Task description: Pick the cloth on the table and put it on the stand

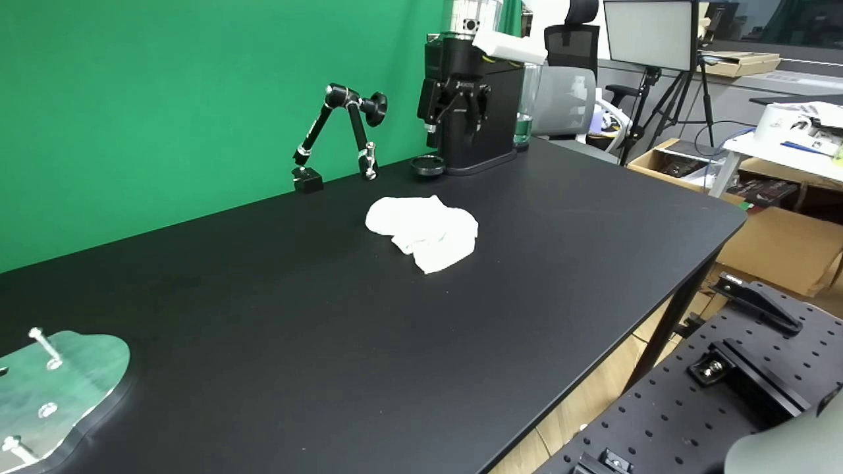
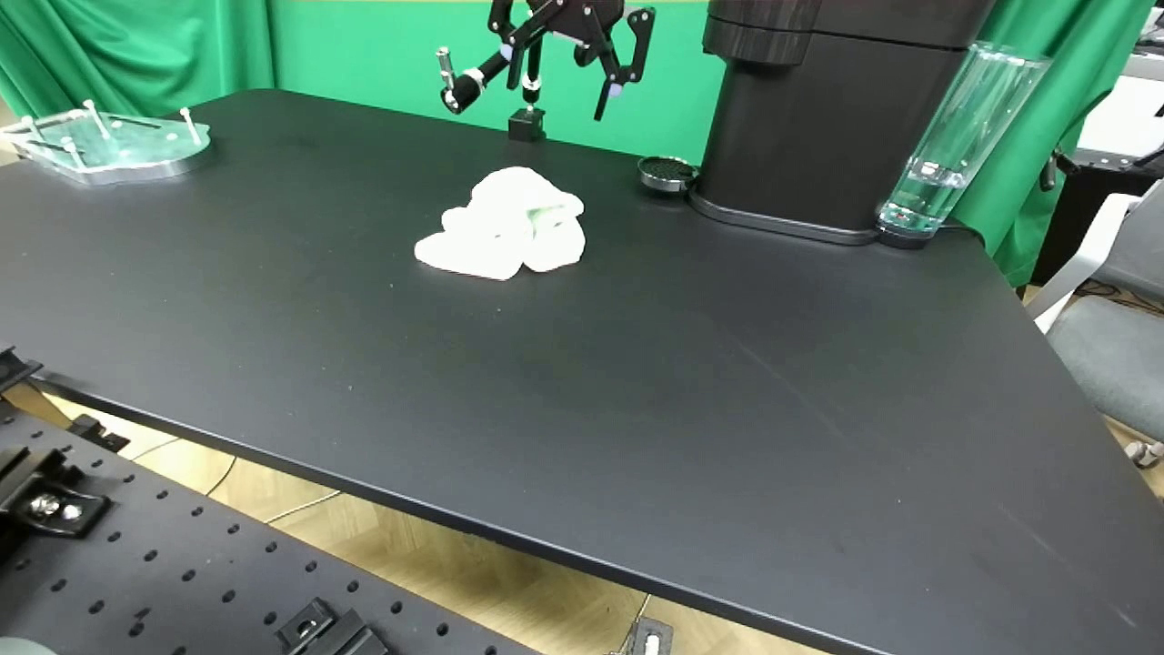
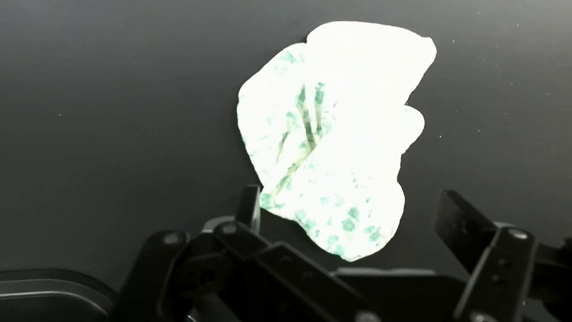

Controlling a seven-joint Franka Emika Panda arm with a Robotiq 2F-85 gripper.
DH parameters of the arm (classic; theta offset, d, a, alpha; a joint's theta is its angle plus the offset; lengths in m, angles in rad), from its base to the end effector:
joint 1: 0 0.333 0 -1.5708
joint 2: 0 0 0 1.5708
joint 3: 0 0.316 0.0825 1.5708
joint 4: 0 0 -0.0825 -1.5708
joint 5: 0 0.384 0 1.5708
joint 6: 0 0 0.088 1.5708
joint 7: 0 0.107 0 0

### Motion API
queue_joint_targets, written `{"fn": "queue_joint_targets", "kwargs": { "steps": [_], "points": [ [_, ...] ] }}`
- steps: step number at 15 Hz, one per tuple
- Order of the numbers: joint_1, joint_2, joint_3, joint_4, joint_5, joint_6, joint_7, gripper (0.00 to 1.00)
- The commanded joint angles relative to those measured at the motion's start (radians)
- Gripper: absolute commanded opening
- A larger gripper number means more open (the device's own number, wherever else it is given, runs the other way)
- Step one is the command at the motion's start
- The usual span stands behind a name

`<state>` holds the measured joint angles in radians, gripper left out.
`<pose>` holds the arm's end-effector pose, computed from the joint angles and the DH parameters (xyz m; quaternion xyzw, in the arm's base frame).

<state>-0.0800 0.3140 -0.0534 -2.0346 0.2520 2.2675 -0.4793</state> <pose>0.5829 -0.0710 0.2843 -0.9917 -0.0885 0.0120 0.0928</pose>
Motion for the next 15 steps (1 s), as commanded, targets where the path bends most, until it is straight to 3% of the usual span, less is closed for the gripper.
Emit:
{"fn": "queue_joint_targets", "kwargs": {
  "steps": [1, 2, 5, 15],
  "points": [
    [-0.041, 0.119, 0.044, 0.159, -0.005, -0.166, 0.012, 1.00],
    [-0.037, 0.057, 0.044, 0.066, -0.011, -0.077, 0.008, 1.00],
    [-0.046, 0.113, 0.056, 0.125, -0.012, -0.127, 0.008, 1.00],
    [-0.048, 0.119, 0.056, 0.137, -0.012, -0.139, 0.008, 1.00]
  ]
}}
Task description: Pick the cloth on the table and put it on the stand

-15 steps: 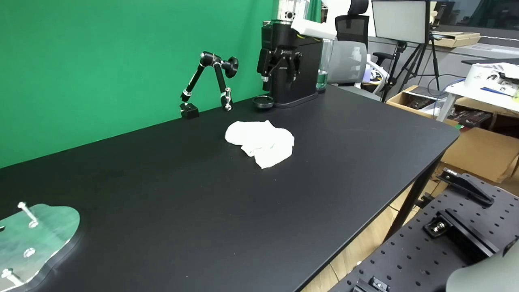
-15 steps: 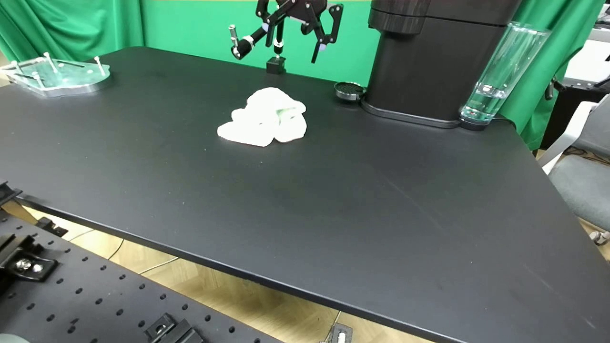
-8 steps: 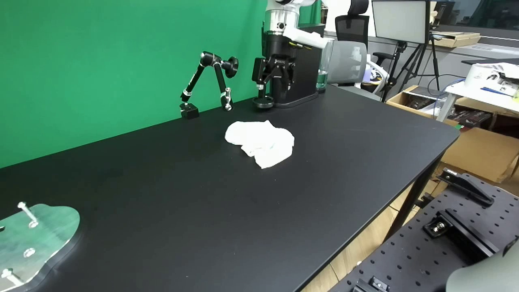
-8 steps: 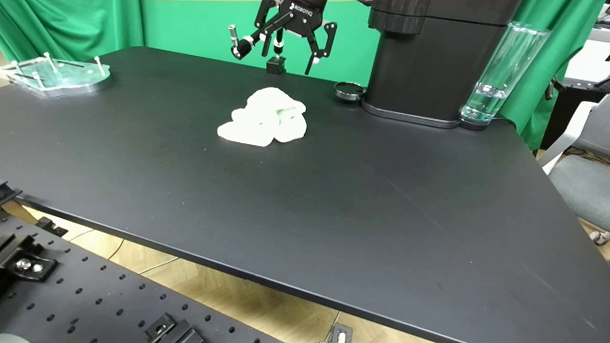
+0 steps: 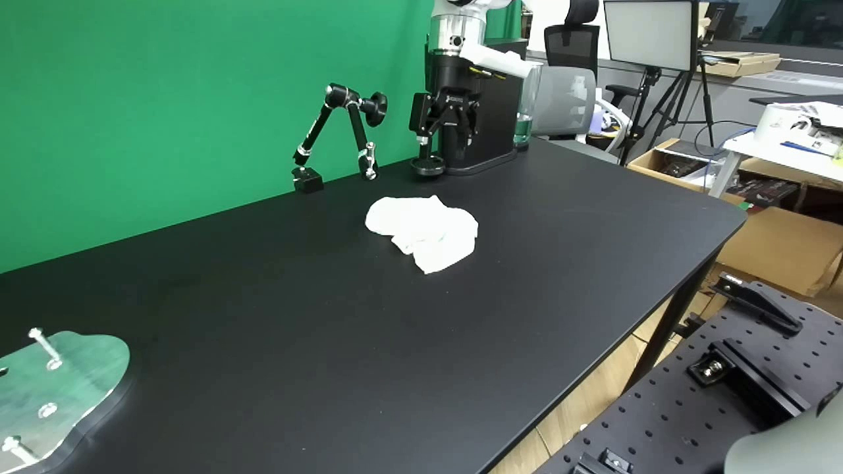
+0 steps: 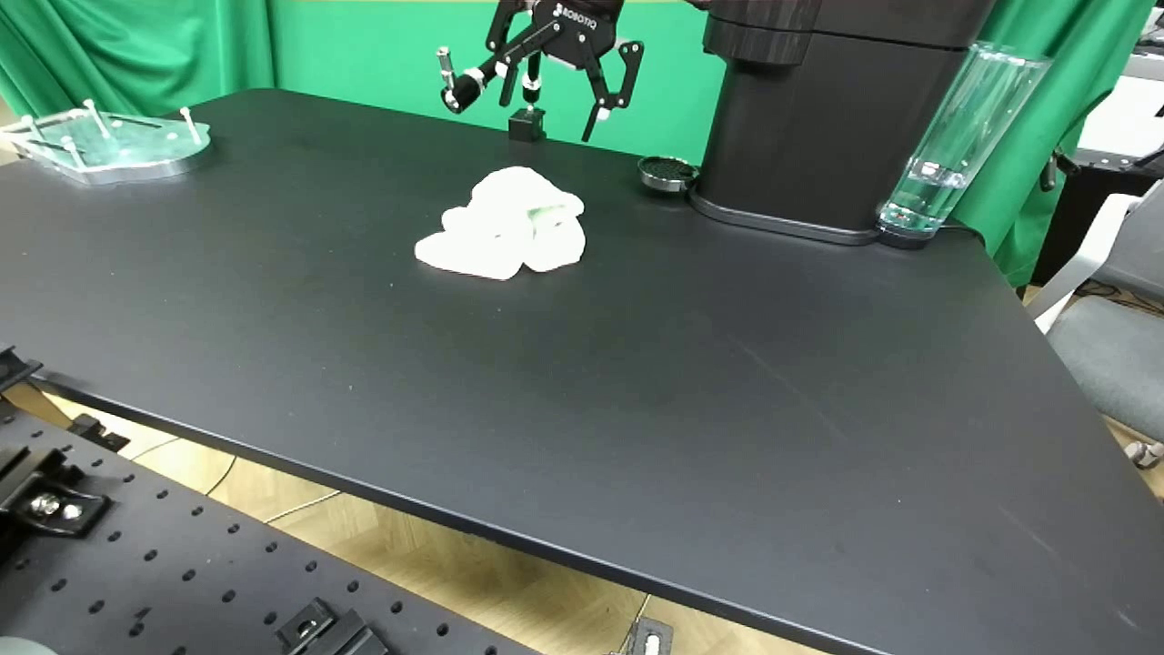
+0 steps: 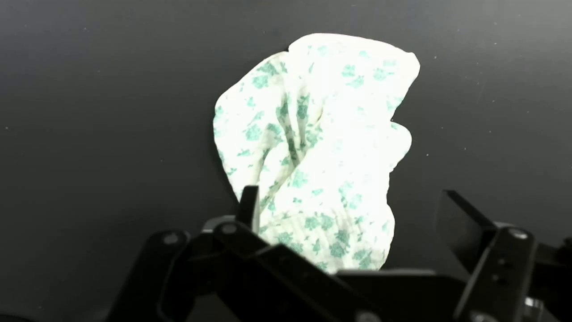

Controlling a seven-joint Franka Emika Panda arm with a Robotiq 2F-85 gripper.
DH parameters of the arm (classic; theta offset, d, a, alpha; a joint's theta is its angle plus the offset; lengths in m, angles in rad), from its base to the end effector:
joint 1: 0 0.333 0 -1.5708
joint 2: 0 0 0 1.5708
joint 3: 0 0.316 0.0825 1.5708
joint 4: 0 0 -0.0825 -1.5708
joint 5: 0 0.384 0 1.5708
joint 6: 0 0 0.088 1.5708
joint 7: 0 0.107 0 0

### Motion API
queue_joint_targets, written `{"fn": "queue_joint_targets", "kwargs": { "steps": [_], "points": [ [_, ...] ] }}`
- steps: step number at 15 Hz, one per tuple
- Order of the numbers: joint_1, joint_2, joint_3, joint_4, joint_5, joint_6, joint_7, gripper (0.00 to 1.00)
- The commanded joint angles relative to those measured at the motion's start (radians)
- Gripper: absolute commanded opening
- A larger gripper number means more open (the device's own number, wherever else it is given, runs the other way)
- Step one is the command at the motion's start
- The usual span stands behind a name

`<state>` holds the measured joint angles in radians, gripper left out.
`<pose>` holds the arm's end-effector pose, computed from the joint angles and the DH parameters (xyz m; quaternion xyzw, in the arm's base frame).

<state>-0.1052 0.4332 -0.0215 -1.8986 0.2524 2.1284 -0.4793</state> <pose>0.6046 -0.0653 0.2585 -0.9856 -0.0978 0.0675 0.1206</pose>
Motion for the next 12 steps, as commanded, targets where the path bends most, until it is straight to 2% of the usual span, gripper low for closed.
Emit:
{"fn": "queue_joint_targets", "kwargs": {
  "steps": [1, 4, 7, 12],
  "points": [
    [-0.002, -0.004, 0.017, -0.020, -0.046, 0.045, 0.034, 1.00],
    [0.023, -0.001, 0.021, -0.069, -0.126, 0.132, 0.052, 1.00],
    [0.044, 0.010, 0.027, -0.130, -0.200, 0.270, 0.071, 1.00],
    [0.021, 0.076, 0.092, -0.184, -0.162, 0.513, 0.052, 1.00]
  ]
}}
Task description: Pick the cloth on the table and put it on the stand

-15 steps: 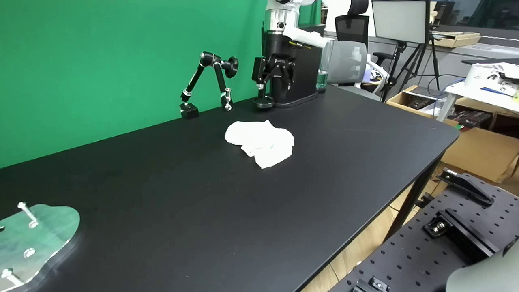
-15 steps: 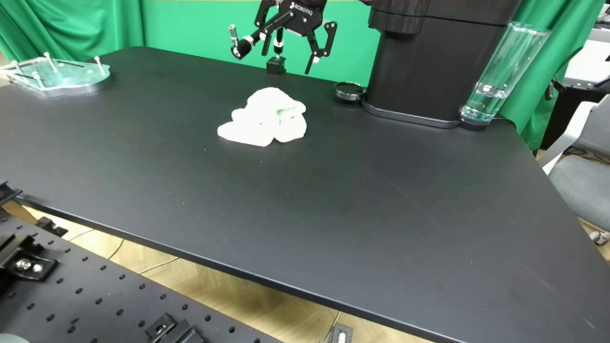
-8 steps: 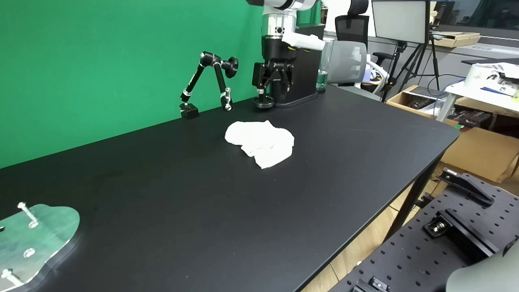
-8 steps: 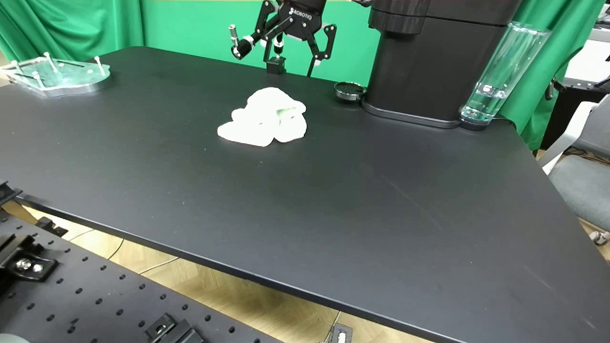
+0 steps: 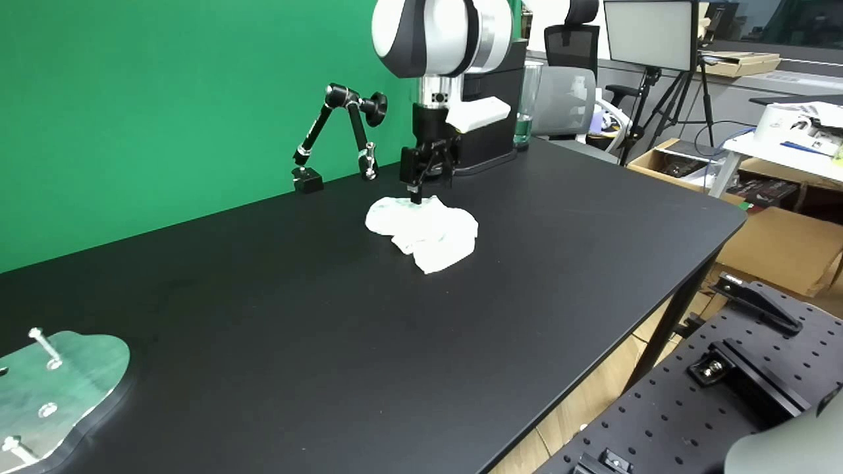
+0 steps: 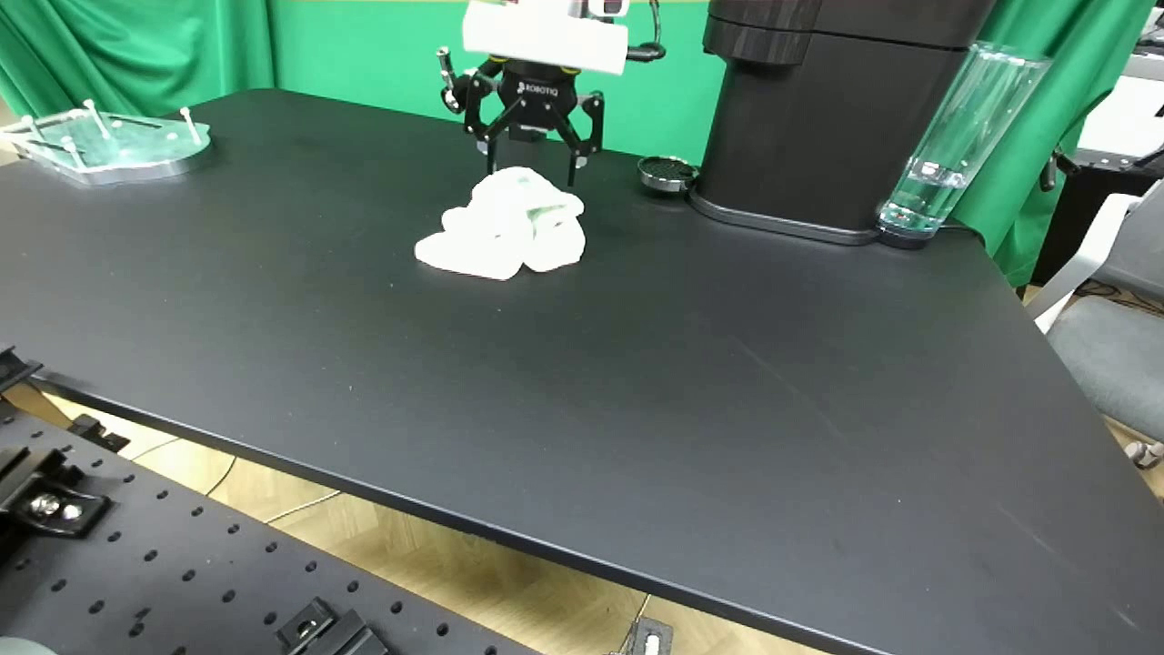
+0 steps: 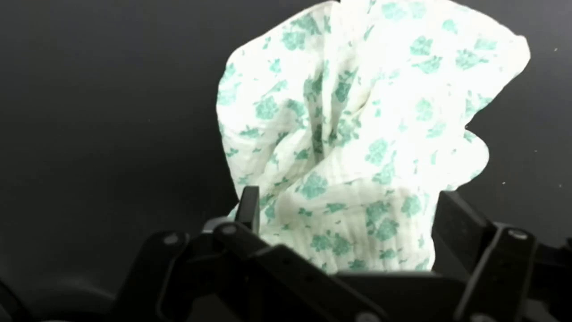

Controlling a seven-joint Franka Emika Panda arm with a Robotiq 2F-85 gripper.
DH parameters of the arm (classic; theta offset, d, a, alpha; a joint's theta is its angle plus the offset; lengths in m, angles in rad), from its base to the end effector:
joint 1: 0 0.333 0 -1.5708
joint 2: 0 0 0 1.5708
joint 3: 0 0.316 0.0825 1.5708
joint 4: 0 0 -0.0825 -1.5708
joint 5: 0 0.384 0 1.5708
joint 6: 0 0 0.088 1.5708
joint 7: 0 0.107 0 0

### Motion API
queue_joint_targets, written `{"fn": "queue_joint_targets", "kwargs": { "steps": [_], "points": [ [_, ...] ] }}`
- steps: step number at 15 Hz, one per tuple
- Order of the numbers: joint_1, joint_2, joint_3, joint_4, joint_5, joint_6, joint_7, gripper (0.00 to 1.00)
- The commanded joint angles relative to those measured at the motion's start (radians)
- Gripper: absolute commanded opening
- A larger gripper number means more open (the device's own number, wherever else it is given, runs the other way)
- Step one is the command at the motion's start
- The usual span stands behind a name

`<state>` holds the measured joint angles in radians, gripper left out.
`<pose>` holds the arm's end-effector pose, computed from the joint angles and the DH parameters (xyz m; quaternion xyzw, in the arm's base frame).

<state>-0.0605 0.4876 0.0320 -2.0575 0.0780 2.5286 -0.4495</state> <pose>0.5909 -0.0178 0.1939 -0.9840 -0.1756 0.0011 0.0308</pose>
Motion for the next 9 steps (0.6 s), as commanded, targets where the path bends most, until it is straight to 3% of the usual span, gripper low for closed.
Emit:
{"fn": "queue_joint_targets", "kwargs": {
  "steps": [1, 3, 4, 6, 9],
  "points": [
    [-0.029, 0.037, 0.050, -0.026, 0.019, 0.146, 0.027, 1.00],
    [-0.039, 0.058, 0.067, -0.032, 0.023, 0.208, 0.038, 0.99],
    [-0.057, 0.065, 0.089, -0.033, 0.038, 0.221, 0.029, 0.75],
    [-0.078, 0.070, 0.113, -0.043, 0.048, 0.261, 0.029, 0.70],
    [-0.105, 0.069, 0.143, -0.051, 0.052, 0.299, 0.028, 0.47]
  ]
}}
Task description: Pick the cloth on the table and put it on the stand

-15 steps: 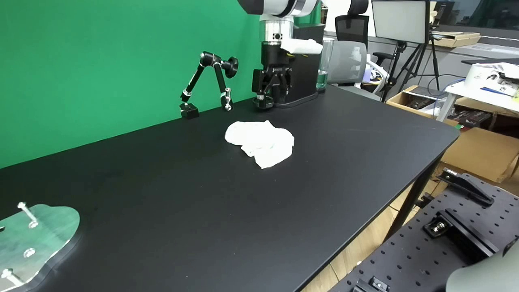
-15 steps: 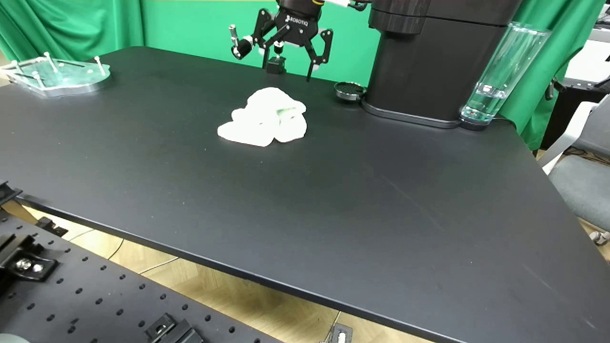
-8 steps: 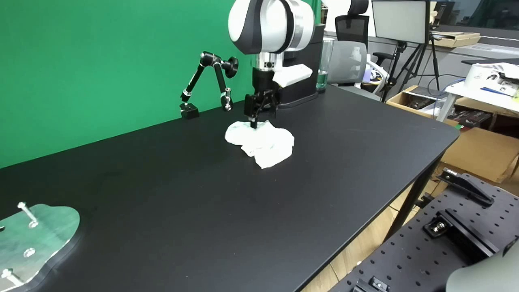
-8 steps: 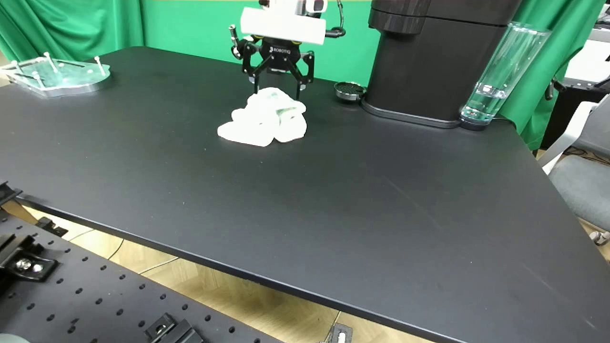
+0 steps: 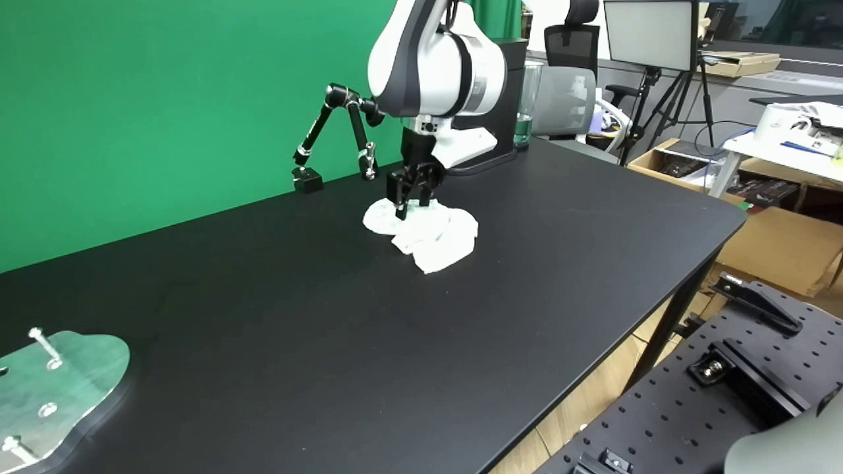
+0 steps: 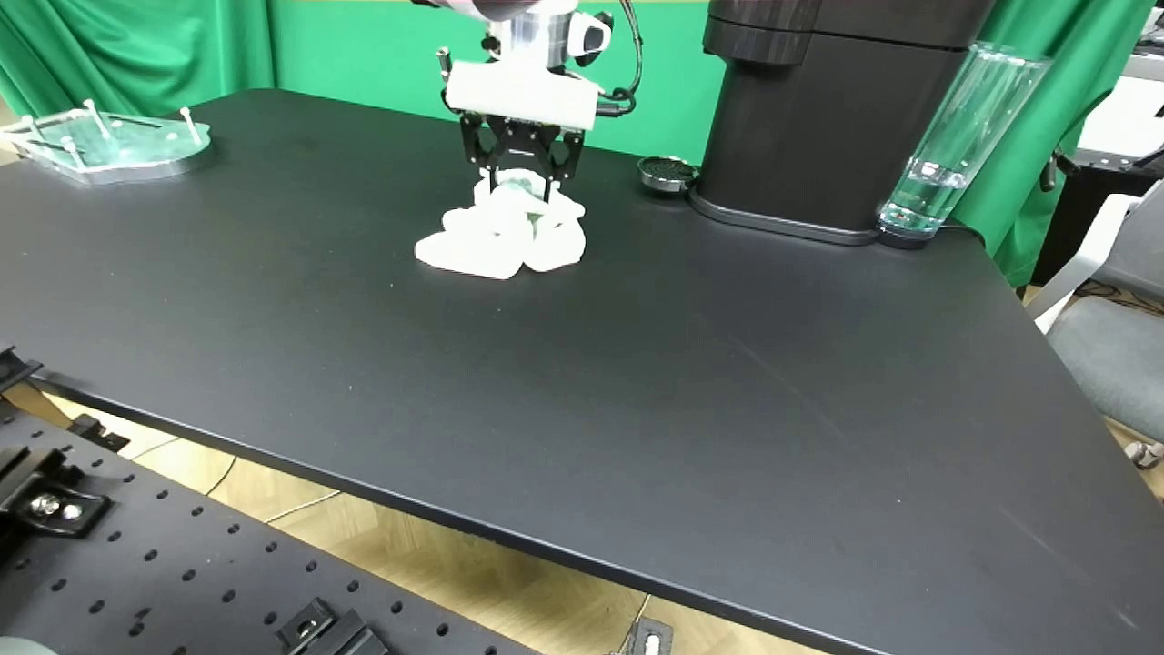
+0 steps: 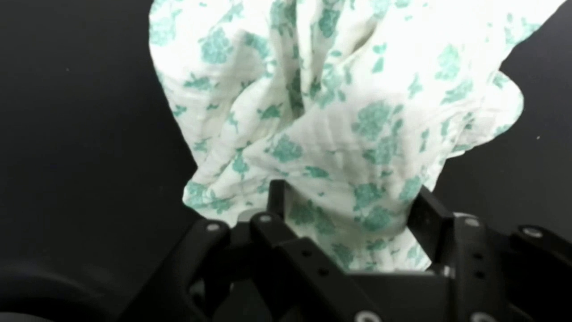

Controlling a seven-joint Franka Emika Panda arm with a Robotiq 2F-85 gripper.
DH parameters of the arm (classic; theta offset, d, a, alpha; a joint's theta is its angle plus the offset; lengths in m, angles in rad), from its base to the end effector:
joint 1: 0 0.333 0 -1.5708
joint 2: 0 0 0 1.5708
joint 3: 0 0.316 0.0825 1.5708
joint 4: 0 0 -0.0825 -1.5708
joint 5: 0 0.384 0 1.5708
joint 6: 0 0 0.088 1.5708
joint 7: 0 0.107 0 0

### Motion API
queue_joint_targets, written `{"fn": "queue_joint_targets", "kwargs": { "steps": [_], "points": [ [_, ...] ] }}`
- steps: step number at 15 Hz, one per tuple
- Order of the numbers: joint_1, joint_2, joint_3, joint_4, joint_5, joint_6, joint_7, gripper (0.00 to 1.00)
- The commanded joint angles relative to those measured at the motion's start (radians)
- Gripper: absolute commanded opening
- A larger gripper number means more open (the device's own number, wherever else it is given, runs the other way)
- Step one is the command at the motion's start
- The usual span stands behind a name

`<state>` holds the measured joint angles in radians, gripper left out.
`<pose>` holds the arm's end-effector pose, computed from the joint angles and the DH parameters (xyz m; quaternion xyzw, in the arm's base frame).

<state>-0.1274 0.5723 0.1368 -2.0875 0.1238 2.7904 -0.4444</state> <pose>0.5932 -0.0001 0.1597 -0.9837 -0.1556 -0.0774 0.0456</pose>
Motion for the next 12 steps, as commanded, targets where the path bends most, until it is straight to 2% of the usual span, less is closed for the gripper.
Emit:
{"fn": "queue_joint_targets", "kwargs": {
  "steps": [1, 6, 7, 12],
  "points": [
    [-0.047, -0.018, 0.047, -0.023, 0.007, 0.046, 0.022, 0.40],
    [-0.046, -0.050, 0.053, -0.037, -0.015, 0.100, 0.041, 0.05],
    [-0.035, -0.062, 0.045, -0.041, -0.026, 0.112, 0.050, 0.01],
    [-0.012, -0.143, 0.046, -0.062, -0.060, 0.129, 0.072, 0.00]
  ]
}}
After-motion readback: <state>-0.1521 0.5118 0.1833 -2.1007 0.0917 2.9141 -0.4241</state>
